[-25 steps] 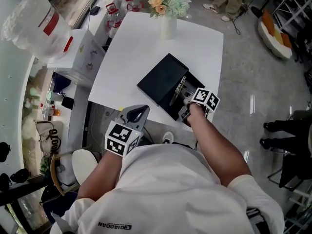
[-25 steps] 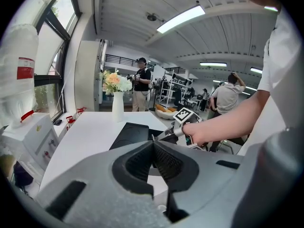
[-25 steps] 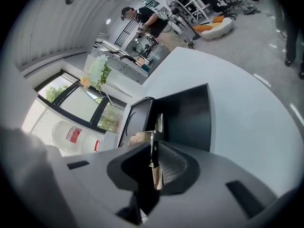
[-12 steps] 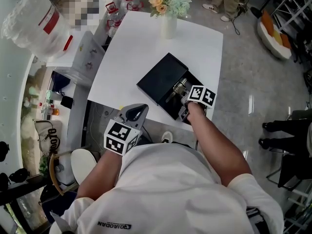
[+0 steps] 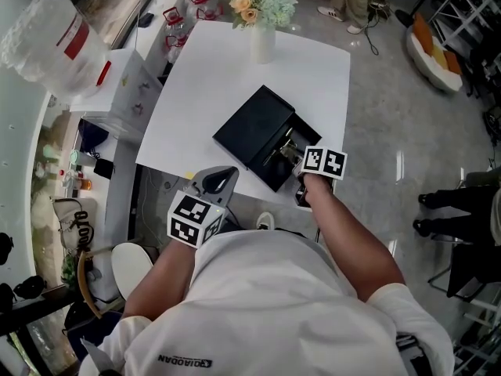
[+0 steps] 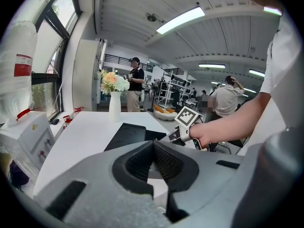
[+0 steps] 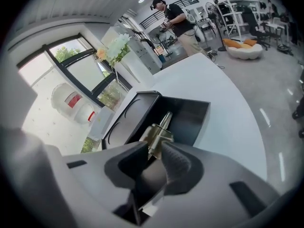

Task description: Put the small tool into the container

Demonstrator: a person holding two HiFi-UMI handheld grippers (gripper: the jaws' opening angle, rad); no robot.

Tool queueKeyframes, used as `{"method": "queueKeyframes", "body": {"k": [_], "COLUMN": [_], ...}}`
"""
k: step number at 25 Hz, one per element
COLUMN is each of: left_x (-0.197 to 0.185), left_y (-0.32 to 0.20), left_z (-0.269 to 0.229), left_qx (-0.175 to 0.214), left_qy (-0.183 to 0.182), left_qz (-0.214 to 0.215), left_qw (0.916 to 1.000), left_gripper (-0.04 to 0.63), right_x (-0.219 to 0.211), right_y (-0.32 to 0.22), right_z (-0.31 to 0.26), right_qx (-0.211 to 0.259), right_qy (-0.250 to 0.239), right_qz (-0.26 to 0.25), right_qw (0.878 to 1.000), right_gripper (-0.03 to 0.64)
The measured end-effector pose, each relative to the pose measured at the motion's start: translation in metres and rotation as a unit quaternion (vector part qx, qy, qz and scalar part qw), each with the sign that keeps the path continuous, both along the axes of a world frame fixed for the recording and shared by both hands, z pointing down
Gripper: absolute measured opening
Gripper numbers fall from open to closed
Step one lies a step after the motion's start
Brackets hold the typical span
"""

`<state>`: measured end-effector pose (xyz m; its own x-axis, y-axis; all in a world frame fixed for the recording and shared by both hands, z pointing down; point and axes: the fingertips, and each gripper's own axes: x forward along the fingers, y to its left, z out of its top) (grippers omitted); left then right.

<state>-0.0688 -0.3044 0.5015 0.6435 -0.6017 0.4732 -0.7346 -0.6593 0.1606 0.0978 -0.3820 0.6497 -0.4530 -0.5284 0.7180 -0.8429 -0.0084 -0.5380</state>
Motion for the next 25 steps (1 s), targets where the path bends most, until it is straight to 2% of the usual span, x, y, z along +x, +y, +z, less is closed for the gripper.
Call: {"method": "queueKeyframes", "body": {"k": [8,20,23,25], "left_x": [0.014,0.015,0.016,0.016], "left_y": [0.001,0.006,0.005,0.005], "left_z": [-0.001,0.0,0.0,0.0], "left_qx": [-0.001,-0.006,-0.012,-0.013], "left_qy": [0.009,0.009,0.018,0.021], "left_qz": [0.008,0.001,-0.003,-0.006], "left_qw": [0.9999,0.9999,0.9998,0.9997], "left_gripper": [0.009,0.009,0.009,0.009], "right_x": [0.006,0.004,0.0,-0.004], "right_y": [0.008,0.013,0.013,0.014], "right_z": [-0.01,-0.019,-0.033,-0.051], "right_qx": [0.018,0.031,0.054,0.088], "right_qy": [0.018,0.008,0.007,0.018], "right_qz": [-0.021,-0.03,-0.043,-0.067], "right_qw": [0.999,0.999,0.998,0.994], "right_gripper": [0.094,0.094,0.094,0.091]}}
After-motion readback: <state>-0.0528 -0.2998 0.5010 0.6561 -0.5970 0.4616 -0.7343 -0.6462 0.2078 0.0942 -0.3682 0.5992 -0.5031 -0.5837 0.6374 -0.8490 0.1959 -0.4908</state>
